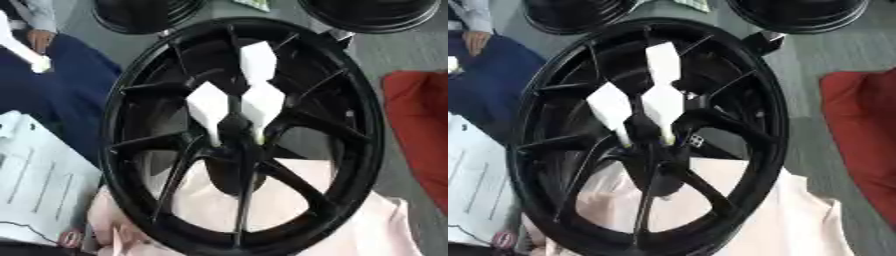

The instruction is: Pull the pin out of the wheel hub.

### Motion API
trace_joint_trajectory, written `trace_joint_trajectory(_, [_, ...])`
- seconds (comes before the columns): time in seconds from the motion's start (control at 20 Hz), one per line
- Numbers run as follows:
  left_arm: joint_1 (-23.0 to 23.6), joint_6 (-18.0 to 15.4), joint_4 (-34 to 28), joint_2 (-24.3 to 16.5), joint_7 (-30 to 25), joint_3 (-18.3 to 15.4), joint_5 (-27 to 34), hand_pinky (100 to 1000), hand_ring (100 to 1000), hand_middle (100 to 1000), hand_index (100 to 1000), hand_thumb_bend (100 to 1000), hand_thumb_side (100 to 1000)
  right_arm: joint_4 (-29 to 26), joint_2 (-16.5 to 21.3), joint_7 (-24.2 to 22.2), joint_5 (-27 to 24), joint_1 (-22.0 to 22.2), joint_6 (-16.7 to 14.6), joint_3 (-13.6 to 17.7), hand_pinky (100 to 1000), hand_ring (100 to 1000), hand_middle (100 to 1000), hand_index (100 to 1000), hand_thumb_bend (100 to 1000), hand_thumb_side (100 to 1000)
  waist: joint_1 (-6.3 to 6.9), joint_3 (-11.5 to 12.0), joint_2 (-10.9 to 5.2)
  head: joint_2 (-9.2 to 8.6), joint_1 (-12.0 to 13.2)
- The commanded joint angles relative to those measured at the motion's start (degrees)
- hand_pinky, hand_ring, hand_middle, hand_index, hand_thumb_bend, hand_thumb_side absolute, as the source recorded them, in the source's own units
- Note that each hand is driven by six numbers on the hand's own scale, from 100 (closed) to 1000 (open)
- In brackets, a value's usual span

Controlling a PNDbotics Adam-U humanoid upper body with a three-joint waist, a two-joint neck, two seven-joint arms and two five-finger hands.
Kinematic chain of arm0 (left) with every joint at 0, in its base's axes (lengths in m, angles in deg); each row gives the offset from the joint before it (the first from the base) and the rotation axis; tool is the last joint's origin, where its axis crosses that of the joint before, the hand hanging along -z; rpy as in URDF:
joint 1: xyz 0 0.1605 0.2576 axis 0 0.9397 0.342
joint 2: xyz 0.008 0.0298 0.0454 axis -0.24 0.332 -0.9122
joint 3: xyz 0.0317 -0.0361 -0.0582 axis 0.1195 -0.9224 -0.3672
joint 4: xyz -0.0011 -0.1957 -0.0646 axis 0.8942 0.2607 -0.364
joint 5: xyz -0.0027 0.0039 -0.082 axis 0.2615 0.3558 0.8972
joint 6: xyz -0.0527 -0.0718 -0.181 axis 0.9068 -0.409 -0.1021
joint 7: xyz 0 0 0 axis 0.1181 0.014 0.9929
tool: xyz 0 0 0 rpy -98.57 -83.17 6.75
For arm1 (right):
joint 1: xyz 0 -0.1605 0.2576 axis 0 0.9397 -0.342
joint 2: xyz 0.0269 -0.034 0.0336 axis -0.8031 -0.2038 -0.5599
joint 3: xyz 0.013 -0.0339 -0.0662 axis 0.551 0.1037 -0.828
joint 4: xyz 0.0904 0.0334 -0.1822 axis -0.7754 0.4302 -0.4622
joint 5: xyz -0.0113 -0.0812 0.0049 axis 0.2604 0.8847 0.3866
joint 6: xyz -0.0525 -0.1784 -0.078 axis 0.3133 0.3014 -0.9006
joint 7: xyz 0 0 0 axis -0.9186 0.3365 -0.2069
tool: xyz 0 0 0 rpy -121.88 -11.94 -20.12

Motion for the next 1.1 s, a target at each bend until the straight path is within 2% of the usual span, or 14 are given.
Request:
trace_joint_trajectory(0.05, [3.35,-0.8,3.06,-1.93,5.12,-4.8,1.85,699,630,475,679,520,100,-1.55,1.86,0.6,0.43,0.02,-0.22,0.94,766,749,687,765,100,780,-0.31,0.03,-1.43,-0.13,-0.52])
trace_joint_trajectory(0.1, [4.82,-1.52,3.71,-1.43,6.2,-5.42,2.44,749,737,655,813,664,251,-1.59,1.84,0.71,0.41,0.05,-0.27,1.02,766,749,687,765,100,779,-0.42,0.0,-1.39,-0.2,-0.55])
trace_joint_trajectory(0.15, [6.08,-2.37,4.11,-0.78,6.76,-5.81,2.93,756,760,702,848,725,334,-1.6,1.79,0.84,0.39,0.06,-0.32,1.13,766,749,687,765,100,779,-0.58,0.0,-1.36,-0.34,-0.61])
trace_joint_trajectory(0.2, [7.07,-3.18,4.45,-0.12,7.05,-6.14,3.46,779,797,773,899,779,455,-1.6,1.78,0.94,0.38,0.03,-0.38,1.2,765,749,687,766,100,777,-0.73,0.0,-1.34,-0.46,-0.63])
trace_joint_trajectory(0.3, [8.32,-4.29,4.89,0.94,7.68,-6.7,4.47,777,798,784,905,766,502,-1.61,1.83,1.0,0.48,-0.06,-0.45,1.19,765,749,687,765,100,775,-0.98,-0.08,-1.33,-0.63,-0.59])
trace_joint_trajectory(0.45, [8.87,-5.3,4.11,2.19,8.56,-7.0,7.1,757,784,758,880,722,527,-1.67,1.92,0.89,0.58,-0.16,-0.53,1.04,765,748,686,765,100,772,-1.29,-0.27,-1.37,-0.57,-0.51])
trace_joint_trajectory(0.6, [8.72,-4.52,2.07,2.86,12.05,-7.61,9.92,692,709,649,785,597,488,-1.7,1.98,0.87,0.53,-0.13,-0.58,0.99,765,748,686,765,100,771,-1.57,-0.3,-1.42,-0.51,-0.45])
trace_joint_trajectory(0.7, [8.24,-4.0,-0.92,4.14,18.55,-8.32,13.56,664,677,611,760,569,476,-1.71,2.06,0.85,0.54,-0.17,-0.59,0.95,764,747,685,764,100,769,-1.8,-0.29,-1.4,-0.58,-0.43])
trace_joint_trajectory(0.9, [9.01,-5.68,-11.05,9.0,34.0,-7.67,23.02,648,667,599,757,563,450,-1.97,2.51,0.72,0.66,-0.6,-0.8,0.73,764,746,683,763,100,752,-2.18,-0.44,-1.27,-0.74,-0.26])
trace_joint_trajectory(1.0, [9.28,-5.92,-15.86,13.44,38.7,-7.04,25.48,644,665,596,753,559,434,-2.08,2.64,0.63,0.63,-1.1,-0.95,0.54,764,746,683,762,100,738,-2.46,-0.53,-1.13,-0.9,-0.03])
trace_joint_trajectory(1.1, [9.57,-5.11,-19.98,18.06,41.71,-7.03,24.65,644,664,596,752,570,431,-2.15,2.67,0.45,0.5,-1.6,-1.07,0.3,764,746,683,762,100,731,-2.78,-0.71,-0.98,-1.09,0.12])
